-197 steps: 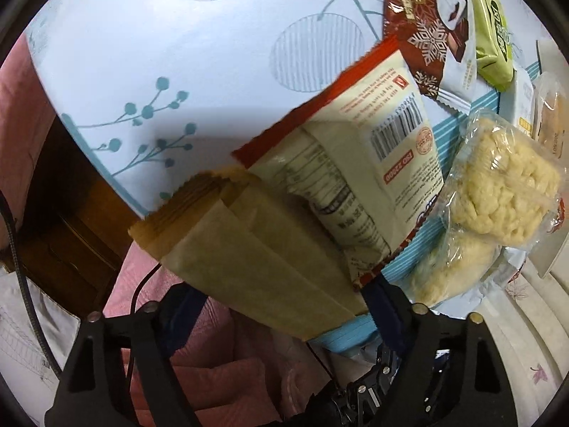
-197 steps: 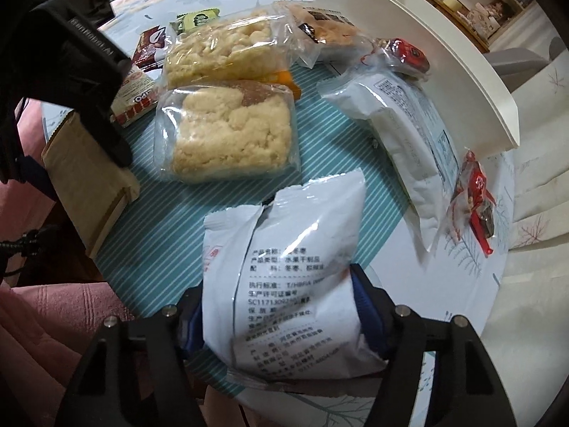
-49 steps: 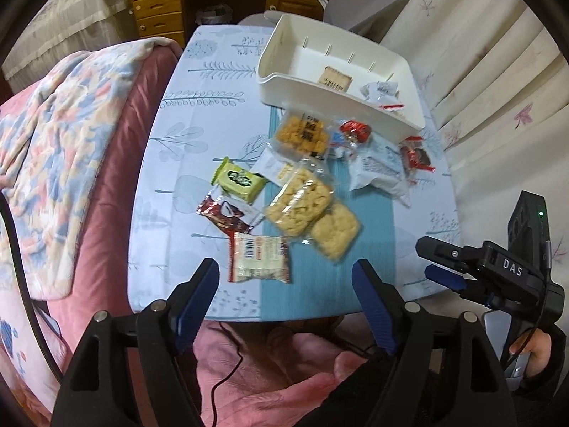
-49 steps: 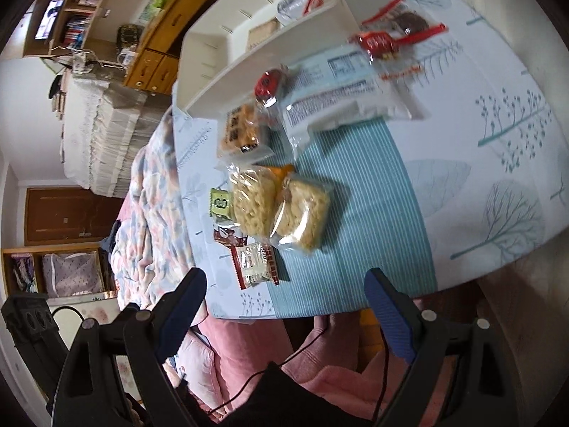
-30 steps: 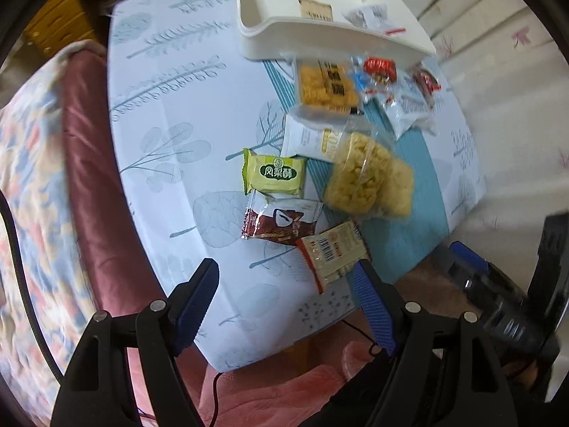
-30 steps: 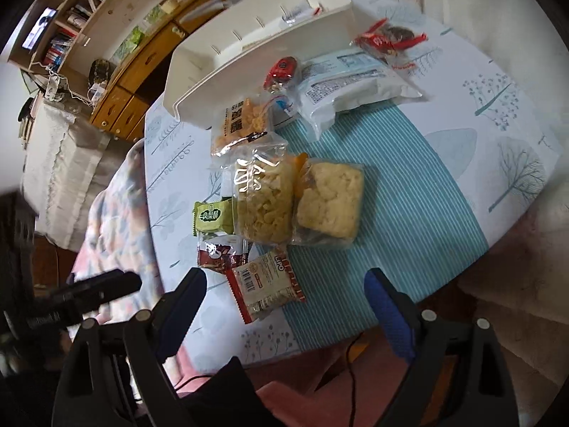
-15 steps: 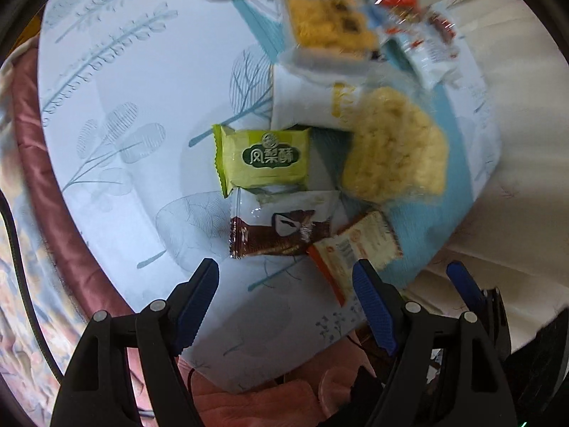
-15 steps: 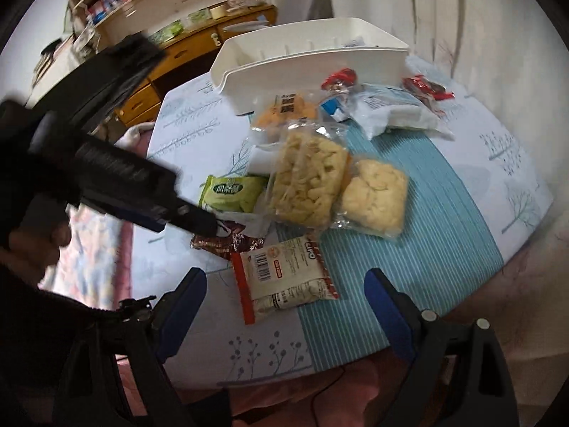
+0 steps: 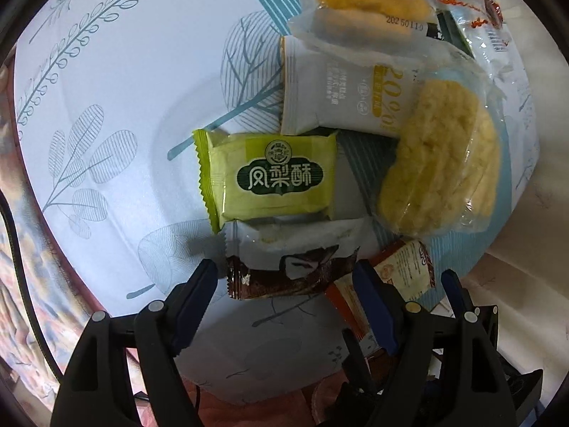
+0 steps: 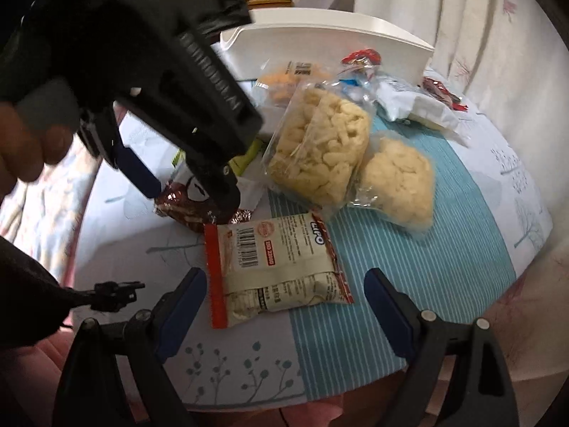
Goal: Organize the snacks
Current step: 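Grasp the brown chocolate packet with the left tool while the right tool grasps the red-white packet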
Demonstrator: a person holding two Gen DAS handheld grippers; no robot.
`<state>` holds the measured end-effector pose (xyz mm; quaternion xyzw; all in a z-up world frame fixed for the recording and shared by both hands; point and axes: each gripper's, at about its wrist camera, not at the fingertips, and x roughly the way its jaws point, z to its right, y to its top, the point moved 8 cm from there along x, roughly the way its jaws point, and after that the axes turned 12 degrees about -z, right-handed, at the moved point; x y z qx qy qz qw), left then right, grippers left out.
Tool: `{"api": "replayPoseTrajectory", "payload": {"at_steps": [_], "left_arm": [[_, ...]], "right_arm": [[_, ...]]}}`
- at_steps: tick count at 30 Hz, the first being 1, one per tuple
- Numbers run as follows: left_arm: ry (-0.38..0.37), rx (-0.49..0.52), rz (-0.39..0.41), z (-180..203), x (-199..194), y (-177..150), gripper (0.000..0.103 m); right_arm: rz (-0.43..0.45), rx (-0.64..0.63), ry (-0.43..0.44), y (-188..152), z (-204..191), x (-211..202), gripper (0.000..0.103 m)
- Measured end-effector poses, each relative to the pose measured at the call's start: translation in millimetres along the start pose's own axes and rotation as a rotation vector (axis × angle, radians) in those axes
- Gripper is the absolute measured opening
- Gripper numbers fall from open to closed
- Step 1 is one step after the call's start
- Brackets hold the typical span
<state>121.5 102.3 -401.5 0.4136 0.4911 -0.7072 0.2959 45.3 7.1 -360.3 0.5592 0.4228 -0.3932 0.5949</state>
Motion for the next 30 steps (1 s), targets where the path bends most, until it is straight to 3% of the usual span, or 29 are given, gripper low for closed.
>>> {"api": "replayPoseTrajectory", "payload": {"at_steps": [4, 13, 18, 23, 30], "left_arm": [[0.015, -0.027, -0.008, 5.2, 2.4, 4.1, 0.076], [0.091, -0.07, -0.017, 6.7, 2.0, 7.3, 0.053], [0.087, -0.095, -0.016, -11.1, -5.0, 6.7, 0.04], [0.046, -0.096, -0.018, -22.6, -9.9, 5.6, 0.03], [-0.014, -0.114, -0.086, -42.7, -8.2, -8.6, 0.027]], "right_arm": [[-0.01, -0.017, 0.02, 1.9, -2.1, 4.3, 0.085], [-0.048, -0.011, 0.058, 4.9, -0.8, 9.6, 0.073], [-0.087, 0.004, 0.03, 8.0, 4.7, 11.8, 0.059], [-0.134, 0.041, 0.045, 7.9, 6.6, 11.5, 0.058], [-0.231, 0.104, 0.107, 17.0, 9.1, 8.6, 0.057]]}}
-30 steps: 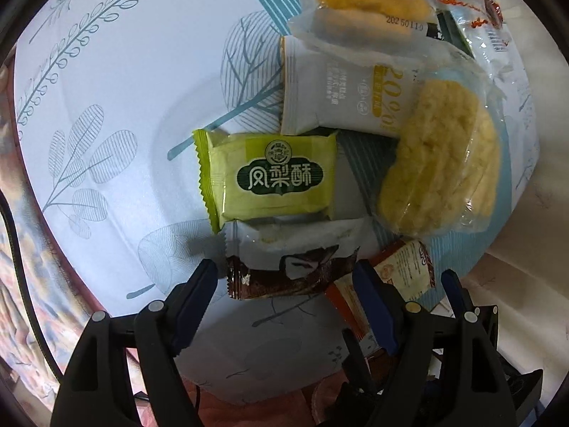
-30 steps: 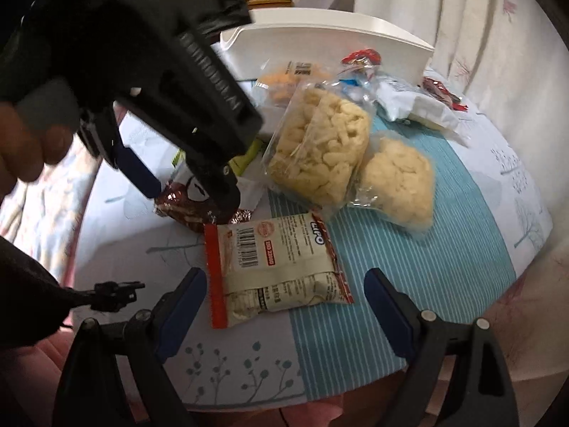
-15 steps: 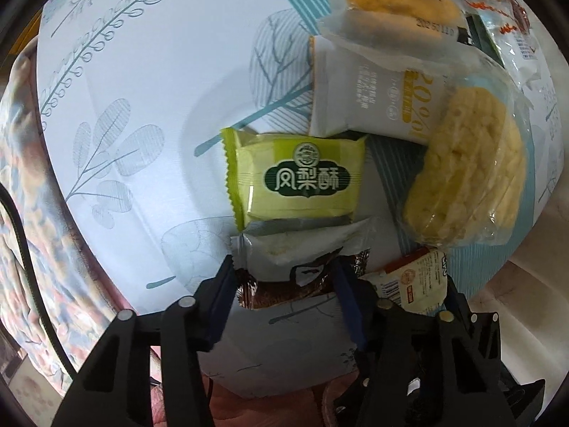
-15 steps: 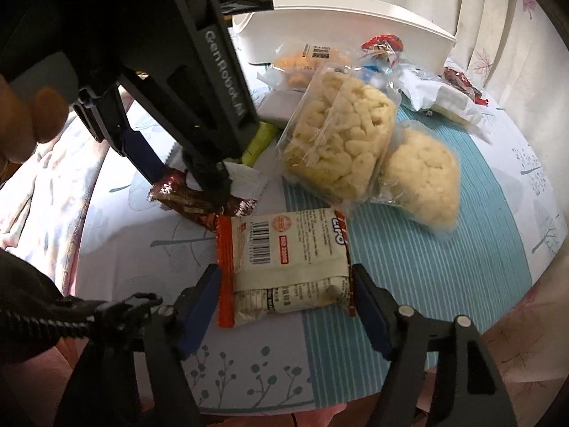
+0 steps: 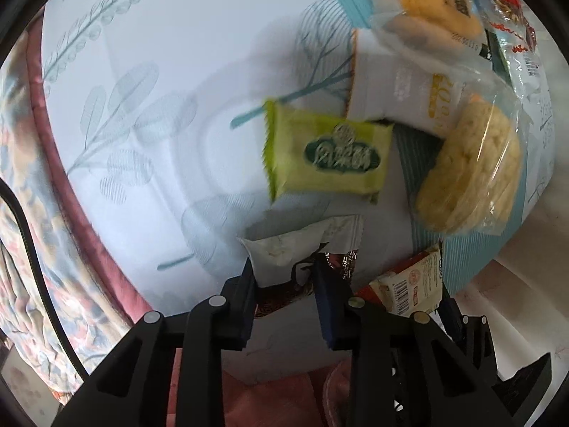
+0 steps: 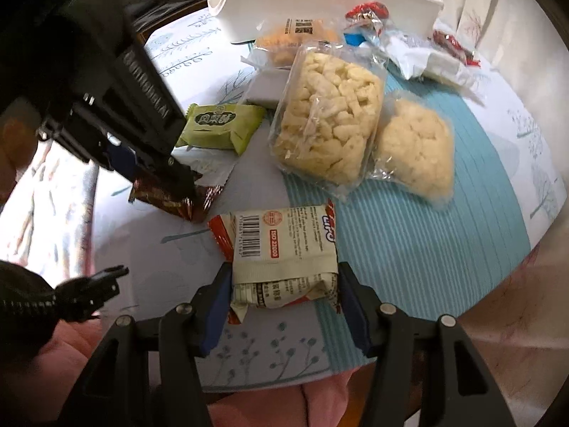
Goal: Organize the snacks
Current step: 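Grasp the brown chocolate packet with the left tool while the right tool grasps the red-white packet, then carry both packets into the white tray and open both tools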
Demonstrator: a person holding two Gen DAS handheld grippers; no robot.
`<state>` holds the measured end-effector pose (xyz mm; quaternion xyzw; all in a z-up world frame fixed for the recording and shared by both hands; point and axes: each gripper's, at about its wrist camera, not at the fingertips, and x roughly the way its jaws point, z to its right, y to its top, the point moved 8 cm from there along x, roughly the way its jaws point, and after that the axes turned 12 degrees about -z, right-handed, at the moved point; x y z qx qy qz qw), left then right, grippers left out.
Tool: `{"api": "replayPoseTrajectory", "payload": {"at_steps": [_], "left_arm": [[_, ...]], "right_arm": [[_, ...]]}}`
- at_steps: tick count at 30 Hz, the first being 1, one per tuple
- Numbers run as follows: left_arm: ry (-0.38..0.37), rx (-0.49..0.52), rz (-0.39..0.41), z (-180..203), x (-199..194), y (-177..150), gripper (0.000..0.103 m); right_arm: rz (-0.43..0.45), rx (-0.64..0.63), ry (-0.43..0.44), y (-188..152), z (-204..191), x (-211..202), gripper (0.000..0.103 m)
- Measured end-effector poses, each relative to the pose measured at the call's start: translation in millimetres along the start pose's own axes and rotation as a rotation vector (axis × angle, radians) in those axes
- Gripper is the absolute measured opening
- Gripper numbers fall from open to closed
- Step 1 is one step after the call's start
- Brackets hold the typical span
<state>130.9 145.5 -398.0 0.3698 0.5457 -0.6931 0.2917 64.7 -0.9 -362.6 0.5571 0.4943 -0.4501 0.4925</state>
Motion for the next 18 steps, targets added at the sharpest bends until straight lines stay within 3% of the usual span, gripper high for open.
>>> {"api": "replayPoseTrajectory", "payload": {"at_steps": [9, 18], "left_arm": [[-0.085, -0.056, 0.022, -33.5, -28.5, -38.8, 0.027], [-0.155, -0.074, 0.14, -45.2, -81.9, -75.1, 0.027]], "right_arm": [[-0.024, -0.034, 0.044, 9.9, -17.3, -41.4, 0.057], [0.032, -0.1, 0.083, 40.6, -23.8, -90.2, 0.057]]}}
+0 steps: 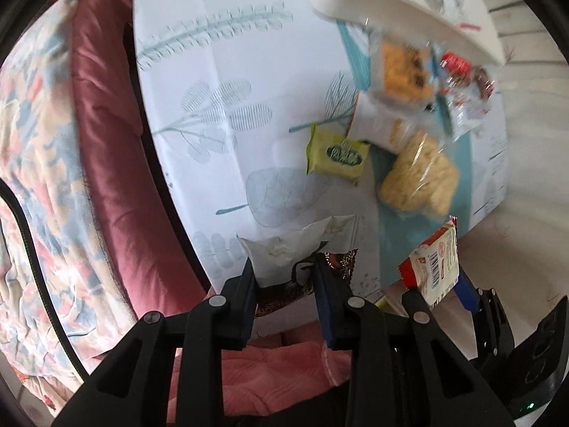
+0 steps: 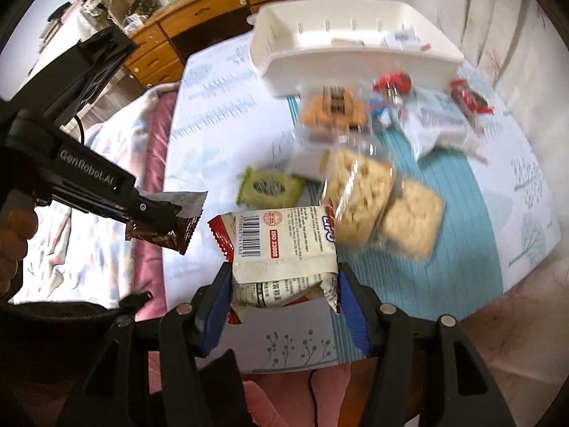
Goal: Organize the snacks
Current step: 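Carry both packets into the white tray and open both tools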
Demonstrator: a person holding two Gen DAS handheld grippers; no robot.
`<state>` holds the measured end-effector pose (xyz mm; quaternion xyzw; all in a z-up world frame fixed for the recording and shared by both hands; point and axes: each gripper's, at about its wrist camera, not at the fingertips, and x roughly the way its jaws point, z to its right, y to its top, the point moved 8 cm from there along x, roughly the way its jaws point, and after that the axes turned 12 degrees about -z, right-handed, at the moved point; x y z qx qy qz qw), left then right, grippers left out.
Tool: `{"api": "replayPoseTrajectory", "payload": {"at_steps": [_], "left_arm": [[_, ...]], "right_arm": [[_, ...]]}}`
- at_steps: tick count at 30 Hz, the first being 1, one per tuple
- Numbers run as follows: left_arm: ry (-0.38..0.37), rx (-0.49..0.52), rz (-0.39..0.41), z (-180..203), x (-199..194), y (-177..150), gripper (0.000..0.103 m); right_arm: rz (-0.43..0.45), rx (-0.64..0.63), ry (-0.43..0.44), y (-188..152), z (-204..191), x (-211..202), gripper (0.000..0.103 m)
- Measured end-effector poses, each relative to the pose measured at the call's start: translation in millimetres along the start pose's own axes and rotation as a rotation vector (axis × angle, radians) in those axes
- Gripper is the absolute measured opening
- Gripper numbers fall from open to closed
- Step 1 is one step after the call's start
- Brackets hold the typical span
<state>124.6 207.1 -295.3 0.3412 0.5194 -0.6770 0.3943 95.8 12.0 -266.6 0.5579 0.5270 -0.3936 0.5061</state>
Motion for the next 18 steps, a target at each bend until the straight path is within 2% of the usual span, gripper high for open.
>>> {"api": "replayPoseTrajectory", "payload": {"at_steps": [5, 9, 18], "left_arm": [[-0.034, -0.016, 0.066, 6.7, -46.3, -4.6, 0.027], [-0.032, -0.038, 0.134, 22.9, -80.5, -0.9, 0.027], [-0.074, -0.085, 0.259, 55.7, -138.7, 28.2, 0.027]], "right_arm": [[0.025, -0.041, 0.02, 22.1, 0.4, -25.3, 0.058], [0.065, -0.086, 0.018, 45.0, 4.6, -50.1, 0.058], [0.142, -0.185, 0.044, 105.6, 20.4, -92.4, 0.058]]}}
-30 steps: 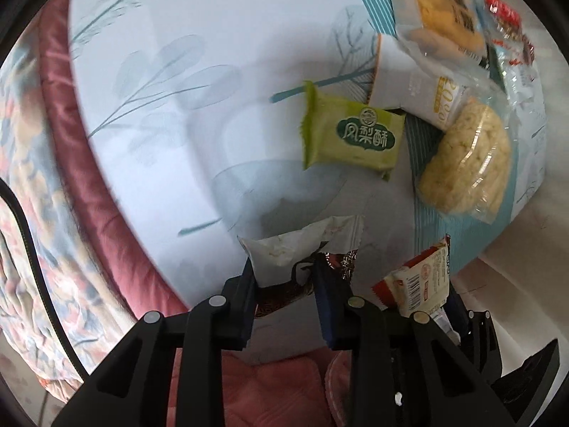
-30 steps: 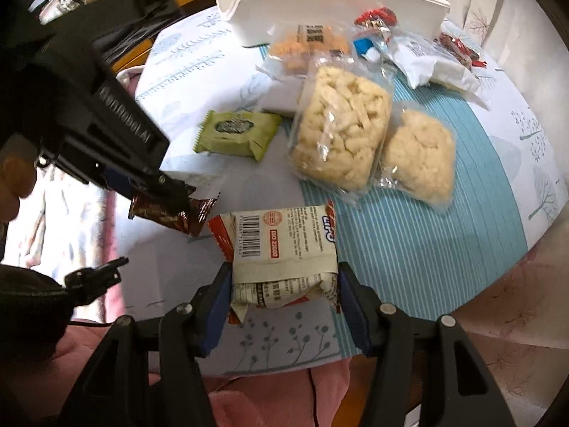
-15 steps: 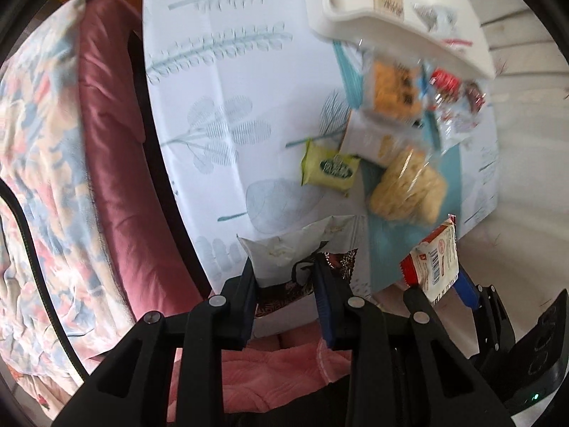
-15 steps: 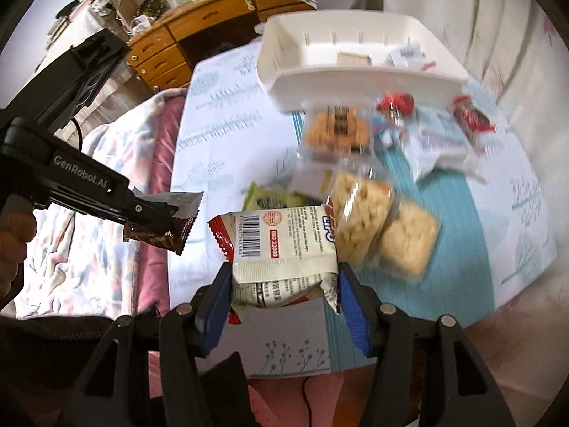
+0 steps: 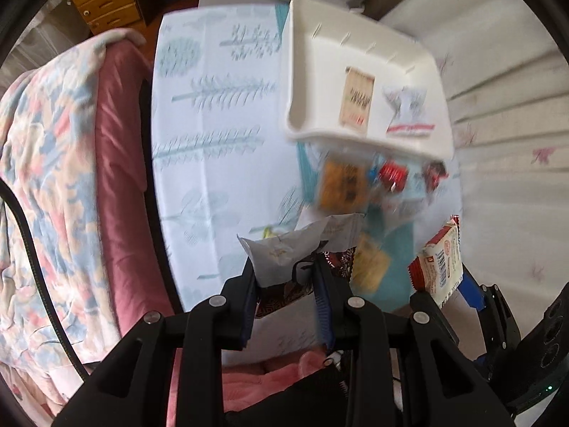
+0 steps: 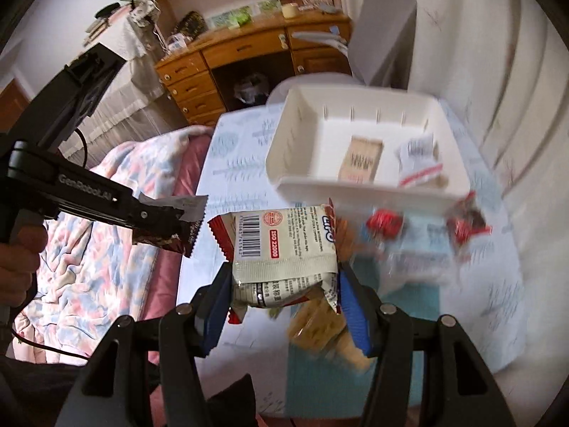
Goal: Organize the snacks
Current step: 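Carry both packets into the white tray and open both tools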
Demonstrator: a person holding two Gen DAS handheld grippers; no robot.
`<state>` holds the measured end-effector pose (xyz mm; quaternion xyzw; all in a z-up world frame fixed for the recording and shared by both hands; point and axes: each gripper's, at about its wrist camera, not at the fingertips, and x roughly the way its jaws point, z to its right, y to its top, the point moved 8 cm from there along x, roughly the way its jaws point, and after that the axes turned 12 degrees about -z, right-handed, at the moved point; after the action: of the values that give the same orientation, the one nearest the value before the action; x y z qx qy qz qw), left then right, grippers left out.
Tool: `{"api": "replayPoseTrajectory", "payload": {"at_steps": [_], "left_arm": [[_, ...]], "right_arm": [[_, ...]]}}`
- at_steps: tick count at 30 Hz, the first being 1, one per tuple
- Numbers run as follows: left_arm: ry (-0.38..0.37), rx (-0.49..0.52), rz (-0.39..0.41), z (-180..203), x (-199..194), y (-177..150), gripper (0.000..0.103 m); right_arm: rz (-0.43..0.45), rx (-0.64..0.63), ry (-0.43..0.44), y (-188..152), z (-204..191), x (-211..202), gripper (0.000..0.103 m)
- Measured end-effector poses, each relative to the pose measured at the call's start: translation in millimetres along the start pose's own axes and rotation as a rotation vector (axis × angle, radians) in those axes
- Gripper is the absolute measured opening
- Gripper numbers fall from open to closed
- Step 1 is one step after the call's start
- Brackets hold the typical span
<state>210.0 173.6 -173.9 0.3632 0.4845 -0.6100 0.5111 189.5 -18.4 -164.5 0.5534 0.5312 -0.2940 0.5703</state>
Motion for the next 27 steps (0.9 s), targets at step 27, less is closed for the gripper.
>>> {"api": "replayPoseTrajectory", "payload": {"at_steps": [27], "left_arm": [[-0.185, -0.107, 0.136, 82.0, 31.2, 143.8, 0.028]], "right_arm": [[0.028, 0.129, 0.194, 107.5, 129.3, 48.7, 0.061]]}}
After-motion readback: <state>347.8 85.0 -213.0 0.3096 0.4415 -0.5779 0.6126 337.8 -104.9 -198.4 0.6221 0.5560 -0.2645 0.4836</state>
